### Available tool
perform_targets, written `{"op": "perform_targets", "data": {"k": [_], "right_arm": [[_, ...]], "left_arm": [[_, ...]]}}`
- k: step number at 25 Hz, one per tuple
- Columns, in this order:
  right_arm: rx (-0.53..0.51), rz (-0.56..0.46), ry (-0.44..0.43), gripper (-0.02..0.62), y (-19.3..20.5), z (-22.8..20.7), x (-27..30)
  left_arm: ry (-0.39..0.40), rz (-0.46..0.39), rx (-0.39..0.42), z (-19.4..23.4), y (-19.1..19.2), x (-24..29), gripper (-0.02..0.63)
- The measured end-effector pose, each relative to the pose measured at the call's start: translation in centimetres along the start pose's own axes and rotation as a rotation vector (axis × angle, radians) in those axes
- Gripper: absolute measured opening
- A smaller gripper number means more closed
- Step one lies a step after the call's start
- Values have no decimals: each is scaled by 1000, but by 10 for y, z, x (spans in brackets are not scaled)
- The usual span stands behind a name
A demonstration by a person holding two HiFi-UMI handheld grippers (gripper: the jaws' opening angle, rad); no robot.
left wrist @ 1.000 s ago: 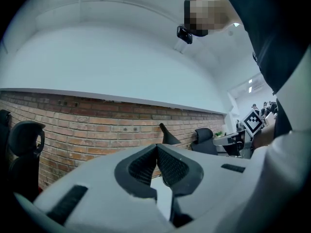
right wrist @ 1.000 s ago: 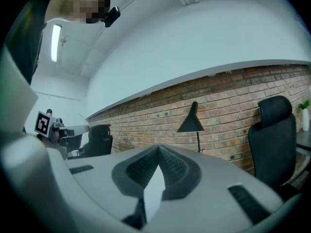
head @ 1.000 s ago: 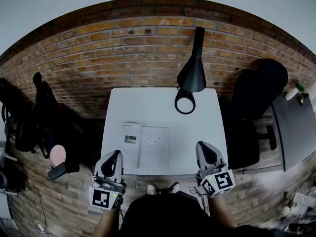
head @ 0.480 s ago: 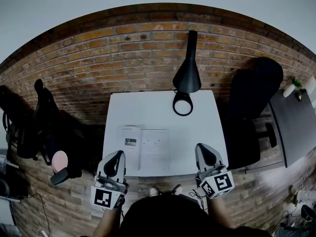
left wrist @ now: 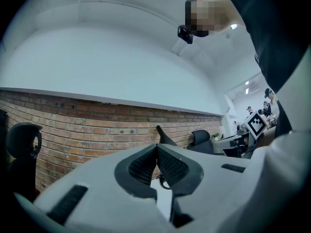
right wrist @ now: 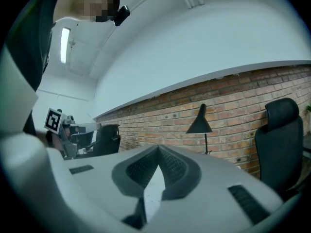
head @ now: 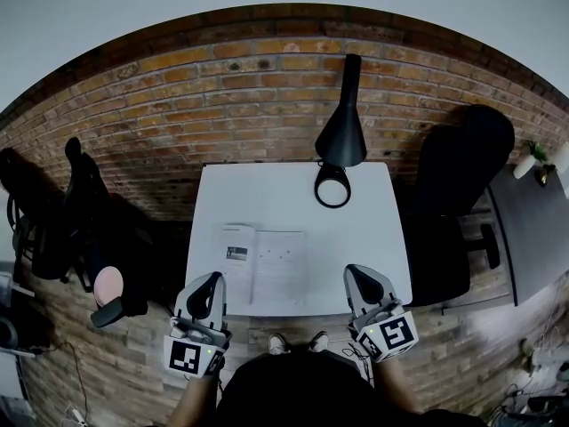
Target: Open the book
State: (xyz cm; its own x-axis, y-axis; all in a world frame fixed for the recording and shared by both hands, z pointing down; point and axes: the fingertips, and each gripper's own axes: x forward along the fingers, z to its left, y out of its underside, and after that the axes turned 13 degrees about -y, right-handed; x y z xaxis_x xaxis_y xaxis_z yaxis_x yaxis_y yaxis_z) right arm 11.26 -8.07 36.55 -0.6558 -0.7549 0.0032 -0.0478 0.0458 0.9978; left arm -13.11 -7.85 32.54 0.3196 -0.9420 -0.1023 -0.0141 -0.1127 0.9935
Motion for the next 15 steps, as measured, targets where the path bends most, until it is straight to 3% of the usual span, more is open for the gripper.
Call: {"op": "perform_targets", "data": {"k": [6, 10, 15], "right_arm": [[7, 17, -14, 14, 2, -1, 1], [8, 23, -23, 14, 1, -1, 3], [0, 18, -28, 14, -2, -3, 4]], "left_arm": [[10, -76, 3, -2, -16, 6, 23], [-13, -13, 4, -2, -1, 4, 23], [-3, -16, -5, -7, -1, 7, 23]]}}
